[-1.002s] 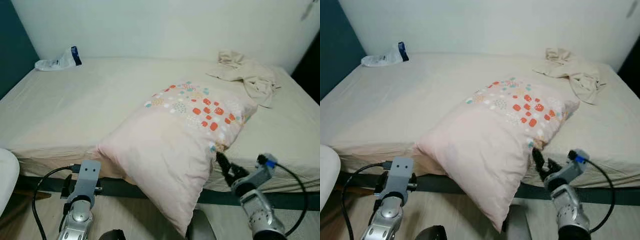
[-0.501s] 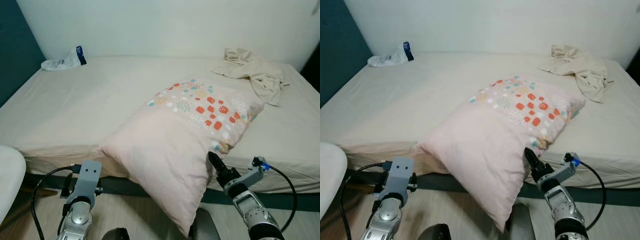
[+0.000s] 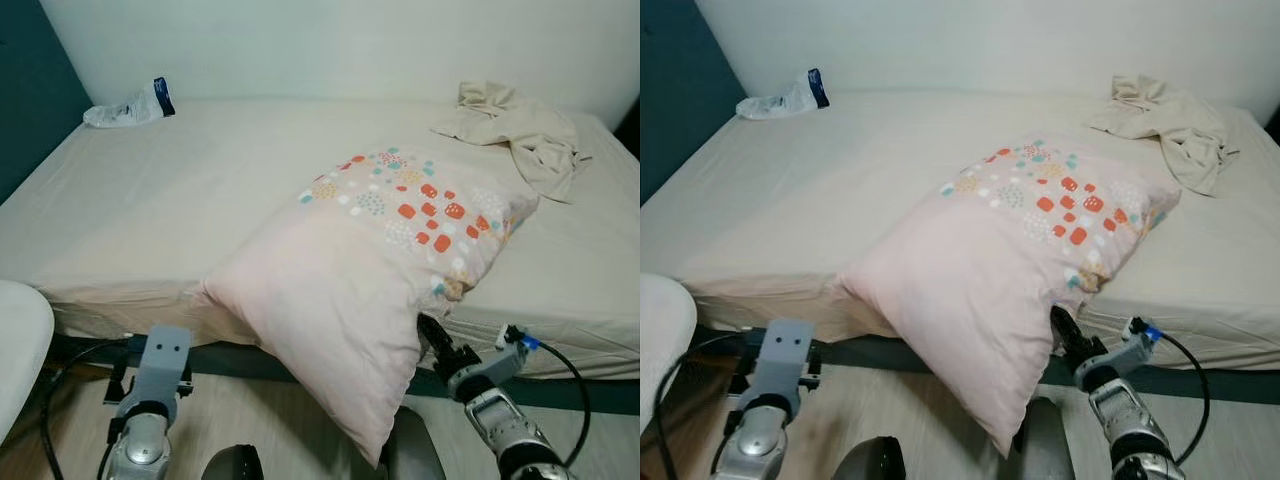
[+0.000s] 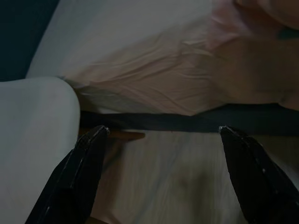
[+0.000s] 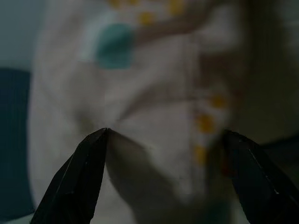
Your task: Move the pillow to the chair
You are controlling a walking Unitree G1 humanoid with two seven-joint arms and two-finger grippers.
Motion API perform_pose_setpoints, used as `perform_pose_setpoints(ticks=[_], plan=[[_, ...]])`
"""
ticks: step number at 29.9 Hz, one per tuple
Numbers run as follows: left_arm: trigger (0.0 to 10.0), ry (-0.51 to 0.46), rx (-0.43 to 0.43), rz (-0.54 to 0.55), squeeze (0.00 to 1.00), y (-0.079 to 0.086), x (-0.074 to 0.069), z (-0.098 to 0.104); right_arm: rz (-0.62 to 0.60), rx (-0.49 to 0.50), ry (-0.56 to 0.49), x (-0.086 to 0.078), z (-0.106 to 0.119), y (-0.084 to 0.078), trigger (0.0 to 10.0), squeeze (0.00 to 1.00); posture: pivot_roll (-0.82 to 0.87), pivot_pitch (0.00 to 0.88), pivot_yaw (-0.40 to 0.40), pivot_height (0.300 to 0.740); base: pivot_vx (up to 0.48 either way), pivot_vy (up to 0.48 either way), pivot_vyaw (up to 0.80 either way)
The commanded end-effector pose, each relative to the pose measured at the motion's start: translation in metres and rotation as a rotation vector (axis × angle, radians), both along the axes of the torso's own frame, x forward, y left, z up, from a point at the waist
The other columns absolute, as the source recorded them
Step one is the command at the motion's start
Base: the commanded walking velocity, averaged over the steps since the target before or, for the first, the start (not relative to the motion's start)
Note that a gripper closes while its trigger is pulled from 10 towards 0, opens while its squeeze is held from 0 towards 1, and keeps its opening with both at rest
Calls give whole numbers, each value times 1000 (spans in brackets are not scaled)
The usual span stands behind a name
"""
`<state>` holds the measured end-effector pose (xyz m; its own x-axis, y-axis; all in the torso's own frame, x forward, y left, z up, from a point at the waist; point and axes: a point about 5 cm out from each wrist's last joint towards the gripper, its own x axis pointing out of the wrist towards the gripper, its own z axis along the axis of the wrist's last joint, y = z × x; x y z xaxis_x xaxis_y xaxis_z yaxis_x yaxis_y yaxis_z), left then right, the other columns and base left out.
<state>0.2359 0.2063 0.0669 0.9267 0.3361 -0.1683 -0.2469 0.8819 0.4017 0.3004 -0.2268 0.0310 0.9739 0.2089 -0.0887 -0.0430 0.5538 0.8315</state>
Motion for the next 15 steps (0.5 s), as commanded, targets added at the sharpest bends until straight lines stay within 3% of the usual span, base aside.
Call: perform_pose_setpoints(ticks=[1,15], plan=[[10000,31,33,19,0,9,-8,-1,41,19,19,-4,-7,8,10000,0,107,247,57,586,0,0,0],[10000,61,43,28,0,11,-36,14,82,19,45,9,-2,28,10000,0,149,354,62,586,0,0,0]])
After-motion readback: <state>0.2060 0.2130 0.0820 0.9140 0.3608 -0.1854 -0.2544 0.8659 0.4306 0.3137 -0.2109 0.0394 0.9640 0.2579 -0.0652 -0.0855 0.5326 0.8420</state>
